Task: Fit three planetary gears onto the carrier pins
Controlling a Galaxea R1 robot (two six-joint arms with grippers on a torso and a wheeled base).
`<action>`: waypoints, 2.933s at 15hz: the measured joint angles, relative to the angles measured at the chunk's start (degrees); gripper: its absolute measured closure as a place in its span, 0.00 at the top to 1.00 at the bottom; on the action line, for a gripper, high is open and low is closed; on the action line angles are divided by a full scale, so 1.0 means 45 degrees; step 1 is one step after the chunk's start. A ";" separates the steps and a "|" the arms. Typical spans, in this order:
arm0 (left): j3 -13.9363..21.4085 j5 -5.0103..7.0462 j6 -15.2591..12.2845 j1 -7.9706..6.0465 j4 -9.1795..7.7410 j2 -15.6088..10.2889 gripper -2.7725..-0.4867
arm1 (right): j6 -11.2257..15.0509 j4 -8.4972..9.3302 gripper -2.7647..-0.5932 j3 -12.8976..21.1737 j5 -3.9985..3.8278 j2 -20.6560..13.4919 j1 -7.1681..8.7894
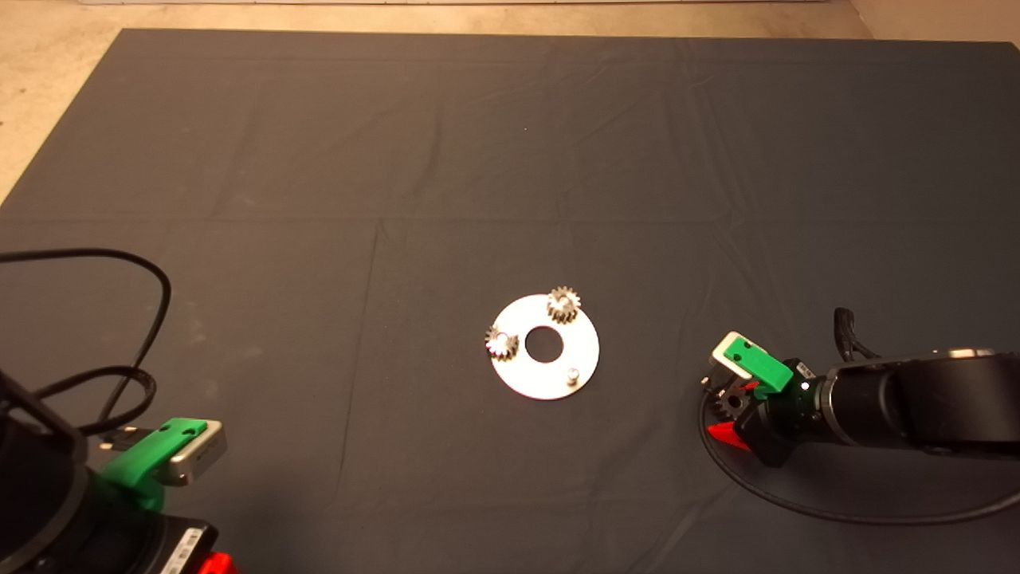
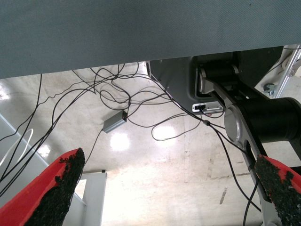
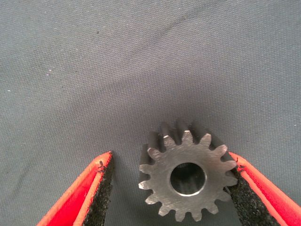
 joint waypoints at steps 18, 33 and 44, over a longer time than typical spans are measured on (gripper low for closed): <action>0.0000 -0.0002 -0.0038 0.0003 0.0000 0.0000 0.93 | 0.0002 -0.0050 0.27 -0.0255 0.0068 -0.0005 0.0260; 0.0000 -0.0004 -0.0043 0.0003 0.0000 0.0000 0.93 | 0.0940 -0.0030 0.23 0.0423 -0.0163 0.0763 0.1969; 0.0000 -0.0001 -0.0043 0.0003 -0.0005 -0.0003 0.93 | 0.1103 0.0024 0.23 -0.0146 -0.2018 0.4575 0.2067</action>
